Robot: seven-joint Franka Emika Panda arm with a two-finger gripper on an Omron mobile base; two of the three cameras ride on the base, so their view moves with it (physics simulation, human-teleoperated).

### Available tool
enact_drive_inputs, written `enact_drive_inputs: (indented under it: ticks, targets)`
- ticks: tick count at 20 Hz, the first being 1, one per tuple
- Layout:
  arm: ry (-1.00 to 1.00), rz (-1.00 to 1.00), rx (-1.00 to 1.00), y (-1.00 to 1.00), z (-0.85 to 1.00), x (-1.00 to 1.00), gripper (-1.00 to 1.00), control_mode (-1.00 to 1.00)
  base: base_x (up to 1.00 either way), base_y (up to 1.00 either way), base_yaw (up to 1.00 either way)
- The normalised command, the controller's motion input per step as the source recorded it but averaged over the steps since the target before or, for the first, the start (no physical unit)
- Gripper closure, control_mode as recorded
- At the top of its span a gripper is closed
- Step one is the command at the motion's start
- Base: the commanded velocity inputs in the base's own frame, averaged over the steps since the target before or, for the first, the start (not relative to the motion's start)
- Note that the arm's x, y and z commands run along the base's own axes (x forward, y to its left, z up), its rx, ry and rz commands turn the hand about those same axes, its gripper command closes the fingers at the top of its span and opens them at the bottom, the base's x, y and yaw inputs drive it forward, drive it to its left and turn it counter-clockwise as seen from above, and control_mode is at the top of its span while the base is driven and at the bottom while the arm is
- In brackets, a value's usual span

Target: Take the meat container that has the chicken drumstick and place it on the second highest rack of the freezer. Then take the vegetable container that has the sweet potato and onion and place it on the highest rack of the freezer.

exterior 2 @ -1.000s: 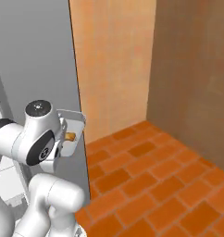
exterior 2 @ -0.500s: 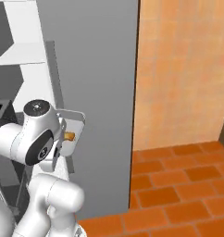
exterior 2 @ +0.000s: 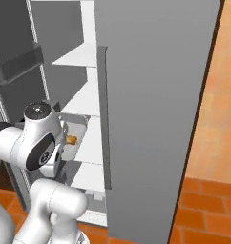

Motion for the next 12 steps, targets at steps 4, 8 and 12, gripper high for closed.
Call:
enact_drive_inputs:
  ticks: [4,8,12]
  targets:
    - [0.00,0.00,0.00,0.00,0.00,0.00,1.00,1.00,0.60,-0.14,0.53]
    - [0.00,0.00,0.00,0.00,0.00,0.00,1.00,1.00,0.24,-0.37,0.42]
    - [0.00,0.00,0.00,0.00,0.00,0.00,1.00,1.00,0.11,-0.08,0.18]
